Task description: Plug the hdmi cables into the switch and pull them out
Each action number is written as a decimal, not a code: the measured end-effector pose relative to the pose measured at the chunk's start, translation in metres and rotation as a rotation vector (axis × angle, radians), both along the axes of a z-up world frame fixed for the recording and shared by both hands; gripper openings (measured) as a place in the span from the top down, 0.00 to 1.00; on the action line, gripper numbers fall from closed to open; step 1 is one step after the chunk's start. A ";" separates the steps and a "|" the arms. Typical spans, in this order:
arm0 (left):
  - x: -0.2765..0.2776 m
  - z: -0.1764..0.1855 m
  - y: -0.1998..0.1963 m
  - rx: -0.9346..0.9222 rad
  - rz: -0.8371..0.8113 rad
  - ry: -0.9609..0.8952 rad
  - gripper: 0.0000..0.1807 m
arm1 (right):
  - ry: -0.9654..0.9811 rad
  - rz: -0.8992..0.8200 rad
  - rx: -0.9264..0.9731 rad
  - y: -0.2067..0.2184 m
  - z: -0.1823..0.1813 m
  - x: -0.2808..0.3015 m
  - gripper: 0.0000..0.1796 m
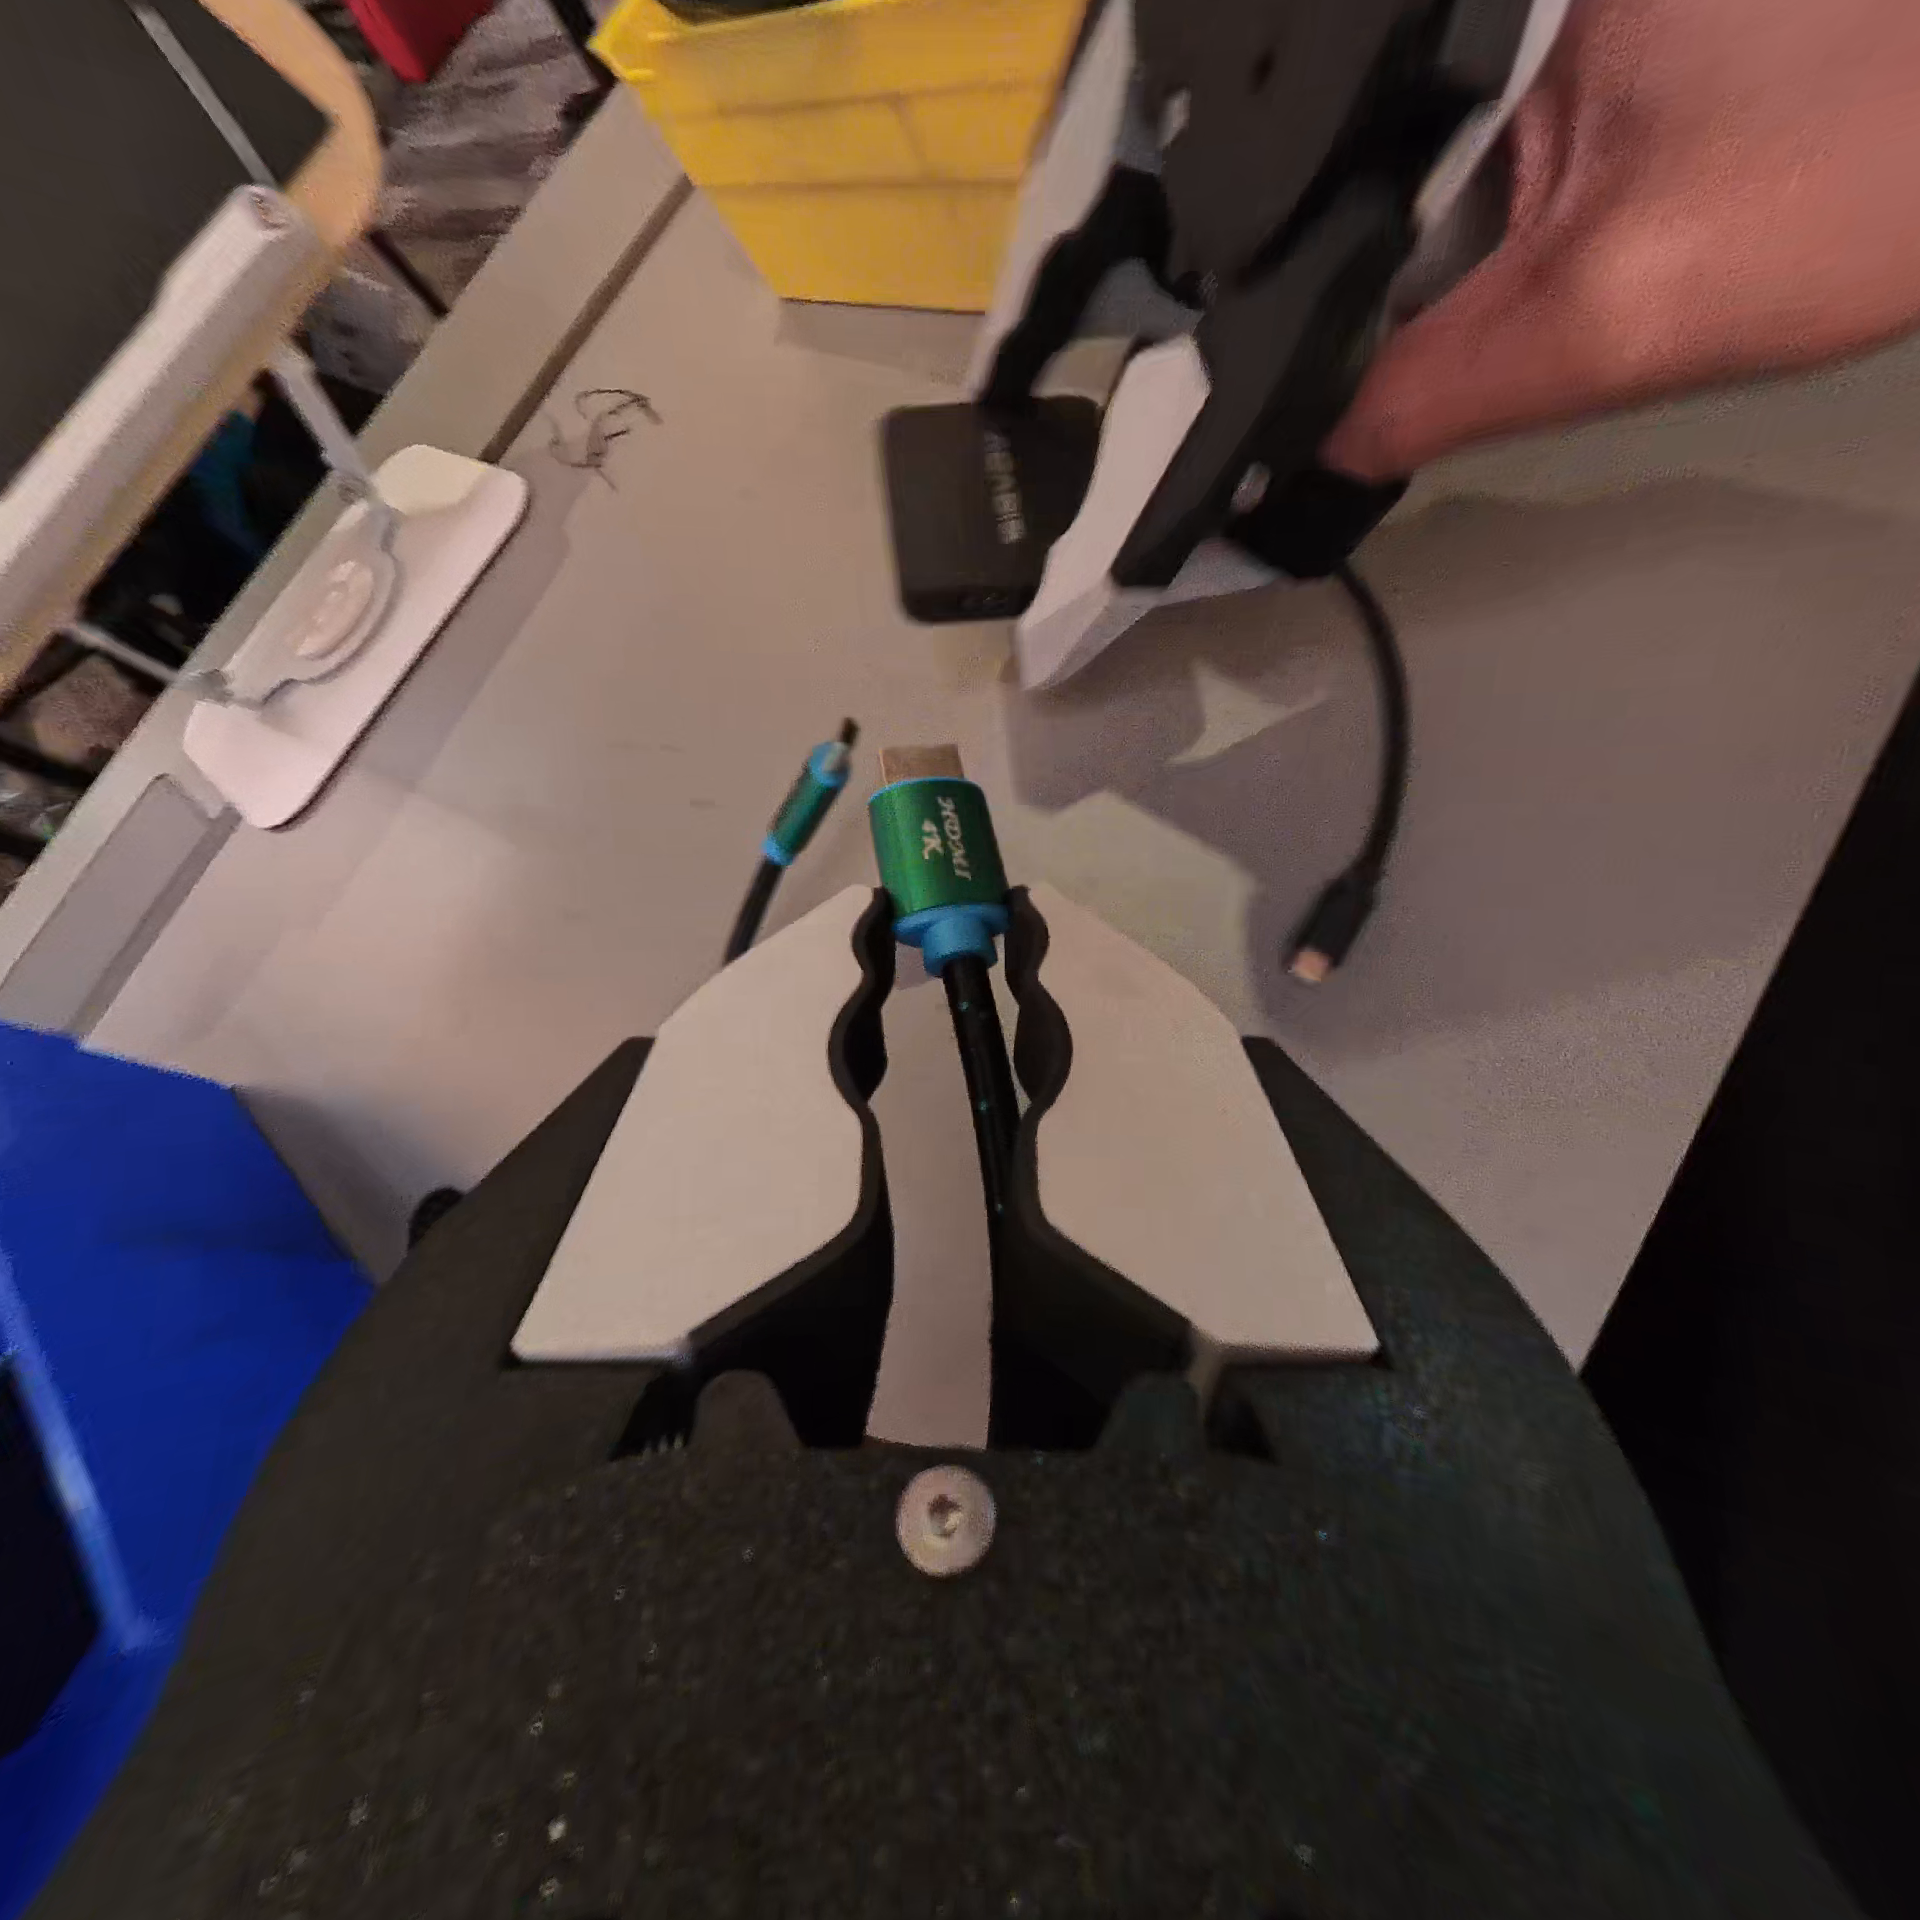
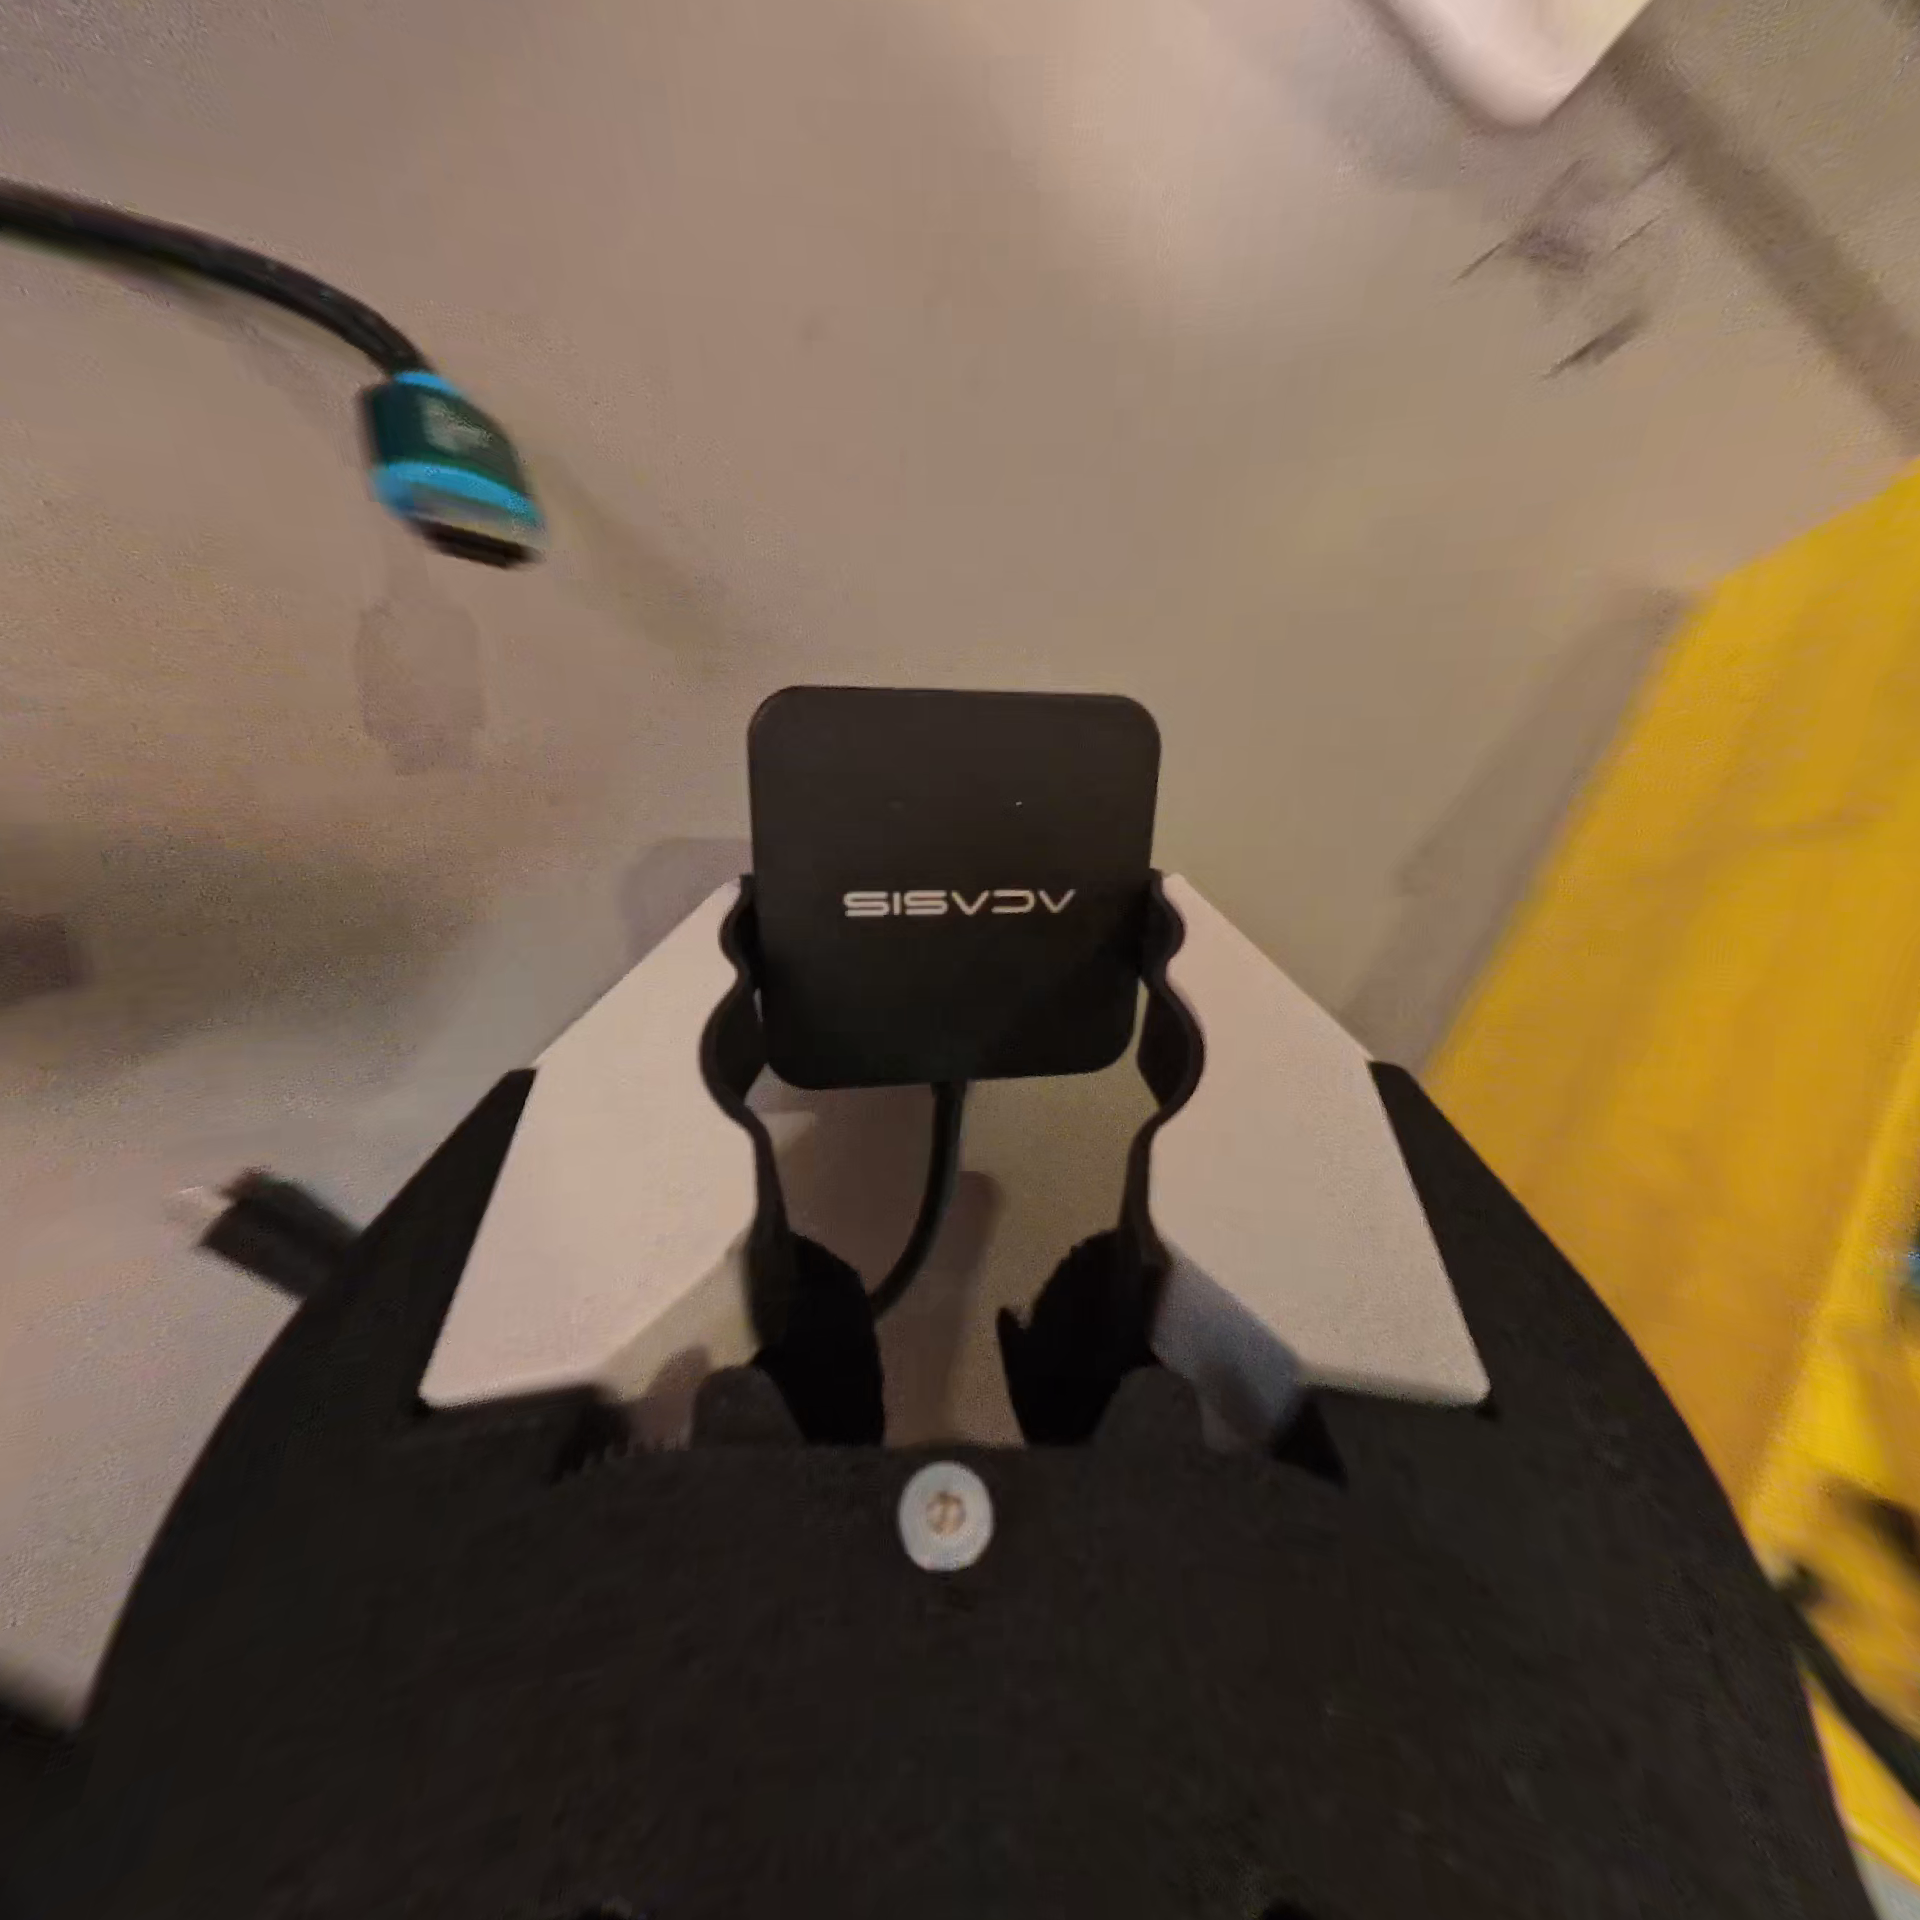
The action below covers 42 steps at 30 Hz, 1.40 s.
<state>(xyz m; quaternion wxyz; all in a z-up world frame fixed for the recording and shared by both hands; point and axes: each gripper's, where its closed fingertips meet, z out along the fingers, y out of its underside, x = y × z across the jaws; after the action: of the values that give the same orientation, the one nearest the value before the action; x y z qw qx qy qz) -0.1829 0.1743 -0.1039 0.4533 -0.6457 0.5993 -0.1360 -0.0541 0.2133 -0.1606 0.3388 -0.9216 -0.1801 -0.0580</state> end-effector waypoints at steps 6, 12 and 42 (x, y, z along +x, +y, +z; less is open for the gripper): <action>-0.019 0.002 0.006 -0.036 0.044 -0.062 0.89 | 0.158 0.033 0.037 0.001 0.028 -0.010 0.60; -0.028 -0.002 0.000 -0.083 0.102 -0.136 0.88 | 0.157 0.036 0.040 -0.001 0.031 -0.007 0.60; -0.025 -0.020 -0.010 -0.175 0.090 -0.226 0.88 | -0.137 -0.547 -0.306 0.090 -0.016 0.320 0.59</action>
<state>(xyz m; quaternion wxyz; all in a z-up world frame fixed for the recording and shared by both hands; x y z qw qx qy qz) -0.2084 0.1648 -0.1240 0.4655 -0.6893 0.5009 -0.2390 0.2661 0.3031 -0.1762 0.1552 -0.9701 0.0455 -0.1810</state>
